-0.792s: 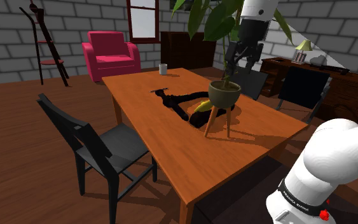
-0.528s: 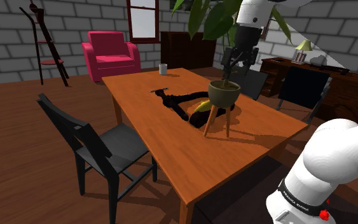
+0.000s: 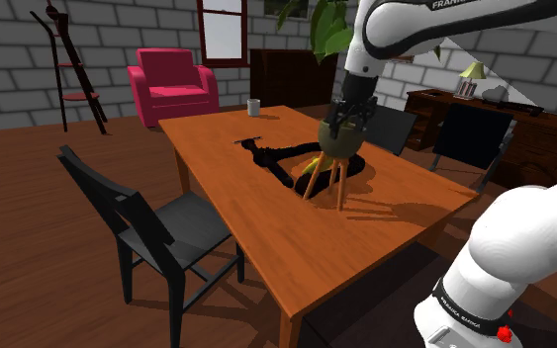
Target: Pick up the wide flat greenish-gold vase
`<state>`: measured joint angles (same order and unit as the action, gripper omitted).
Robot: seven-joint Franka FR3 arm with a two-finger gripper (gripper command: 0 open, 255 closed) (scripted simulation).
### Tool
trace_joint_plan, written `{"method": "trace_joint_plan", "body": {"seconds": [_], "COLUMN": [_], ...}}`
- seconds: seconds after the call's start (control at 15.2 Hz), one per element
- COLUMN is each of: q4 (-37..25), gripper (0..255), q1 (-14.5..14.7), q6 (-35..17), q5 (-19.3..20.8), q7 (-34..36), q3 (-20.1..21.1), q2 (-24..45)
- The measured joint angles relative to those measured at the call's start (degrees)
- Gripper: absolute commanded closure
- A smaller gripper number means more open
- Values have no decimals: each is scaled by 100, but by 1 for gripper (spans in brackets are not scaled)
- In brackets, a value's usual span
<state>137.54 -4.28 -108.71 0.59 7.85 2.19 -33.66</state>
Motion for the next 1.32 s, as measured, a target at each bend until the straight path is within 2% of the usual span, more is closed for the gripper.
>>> {"method": "trace_joint_plan", "body": {"seconds": [0.59,0.99,1.32], "q4": [-117,-507,-1162], "gripper": [0,0,0], "q1": [-359,-610,-743], "q6": [-1708,-2689,-3250], "q5": [629,1168,1658], "q7": [94,298,574], "q3": [-46,-121,-208], "q2": [1501,2651,3680]}}
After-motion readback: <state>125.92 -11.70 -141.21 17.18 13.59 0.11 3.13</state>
